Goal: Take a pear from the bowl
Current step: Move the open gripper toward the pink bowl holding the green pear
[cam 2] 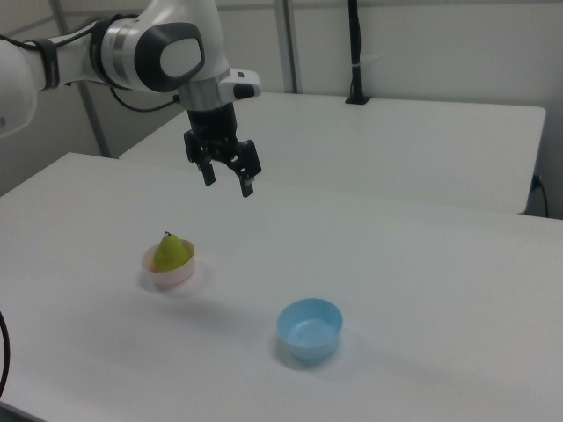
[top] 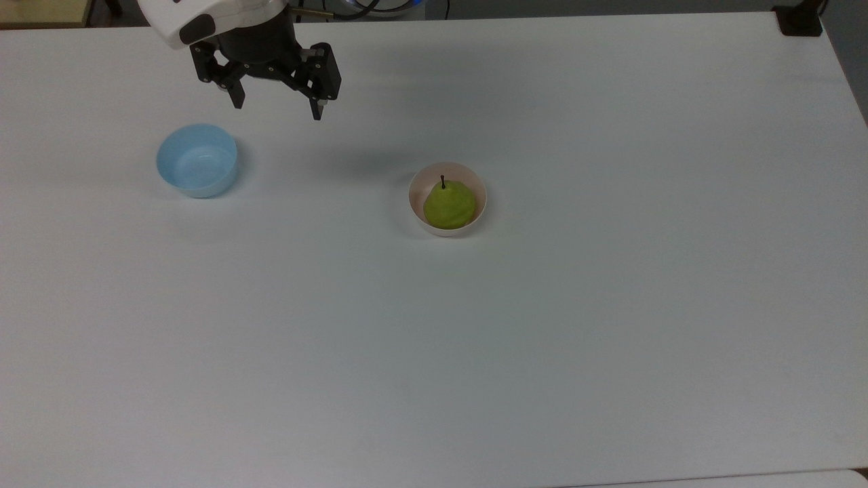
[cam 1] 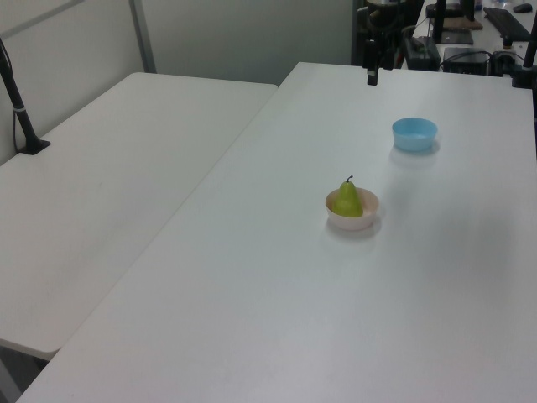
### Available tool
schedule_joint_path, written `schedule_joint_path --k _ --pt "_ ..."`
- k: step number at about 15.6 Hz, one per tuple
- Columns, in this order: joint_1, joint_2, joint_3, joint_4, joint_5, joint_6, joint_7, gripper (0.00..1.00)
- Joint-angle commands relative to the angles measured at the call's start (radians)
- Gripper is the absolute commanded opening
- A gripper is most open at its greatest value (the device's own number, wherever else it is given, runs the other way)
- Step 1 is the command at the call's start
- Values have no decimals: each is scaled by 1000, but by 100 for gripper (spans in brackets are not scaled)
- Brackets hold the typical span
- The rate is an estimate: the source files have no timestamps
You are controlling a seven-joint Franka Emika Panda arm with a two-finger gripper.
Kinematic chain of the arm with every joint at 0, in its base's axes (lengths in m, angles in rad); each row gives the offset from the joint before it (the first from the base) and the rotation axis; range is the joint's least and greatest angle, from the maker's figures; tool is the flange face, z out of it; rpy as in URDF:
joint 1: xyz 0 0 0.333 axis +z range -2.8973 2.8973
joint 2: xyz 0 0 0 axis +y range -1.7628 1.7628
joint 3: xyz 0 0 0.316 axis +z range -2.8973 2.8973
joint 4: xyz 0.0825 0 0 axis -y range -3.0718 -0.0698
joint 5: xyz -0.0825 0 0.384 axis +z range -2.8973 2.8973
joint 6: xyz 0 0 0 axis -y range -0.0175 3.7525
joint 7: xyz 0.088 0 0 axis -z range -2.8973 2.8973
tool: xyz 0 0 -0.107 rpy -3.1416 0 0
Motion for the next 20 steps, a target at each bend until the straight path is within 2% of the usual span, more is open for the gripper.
schedule_joint_path --k 1,9,13,16,20 --pt "8 -23 -4 -19 -20 -37 4 100" --pt "32 -14 -7 -11 -17 -31 11 100" --pt "179 8 -78 4 -9 -28 13 100" --pt "261 23 -77 4 -5 -27 14 100" --pt "325 50 -64 -2 14 -25 14 100"
